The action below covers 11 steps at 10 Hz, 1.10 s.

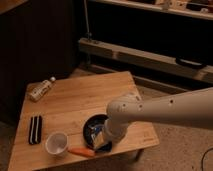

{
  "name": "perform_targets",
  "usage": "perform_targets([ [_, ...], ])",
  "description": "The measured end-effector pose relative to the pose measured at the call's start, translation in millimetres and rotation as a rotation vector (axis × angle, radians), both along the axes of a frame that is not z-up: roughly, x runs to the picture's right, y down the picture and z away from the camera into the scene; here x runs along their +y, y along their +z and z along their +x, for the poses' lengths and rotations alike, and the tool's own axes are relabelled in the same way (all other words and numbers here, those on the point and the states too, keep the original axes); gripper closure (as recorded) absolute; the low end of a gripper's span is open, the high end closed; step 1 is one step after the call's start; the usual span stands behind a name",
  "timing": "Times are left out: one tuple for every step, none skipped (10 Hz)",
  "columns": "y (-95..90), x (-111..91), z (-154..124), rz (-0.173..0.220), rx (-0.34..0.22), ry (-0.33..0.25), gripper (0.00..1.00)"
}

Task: Place the white sponge in the ceramic bowl

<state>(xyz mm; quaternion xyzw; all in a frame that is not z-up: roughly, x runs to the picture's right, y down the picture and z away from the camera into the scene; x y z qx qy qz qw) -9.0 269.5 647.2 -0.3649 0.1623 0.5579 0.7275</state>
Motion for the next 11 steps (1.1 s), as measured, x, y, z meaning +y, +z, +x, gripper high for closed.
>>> perform_targets([
  [-1.3,7,-3,0.005,0.002,-0.012,0.4],
  [-0.5,10,-6,0.011,0.008,-0.016,0.29],
  [3.0,7,-8,0.019,0.013,-0.009,0.21],
  [7.5,0,-5,0.033,0.023,0.01,0.2],
  [11.4,-13,1,0.052,0.027,0.04,0.2],
  [15.4,-34,14,0.074,0.03,0.1,0.2],
  [16.1,-55,25,0.091,0.029,0.159,0.2],
  [12.8,-76,34,0.106,0.029,0.214,0.2],
  [10.5,-90,35,0.108,0.013,0.242,0.2],
  [10.1,-92,37,0.104,0.006,0.262,0.2],
  [11.8,-90,36,0.099,-0.004,0.282,0.2],
])
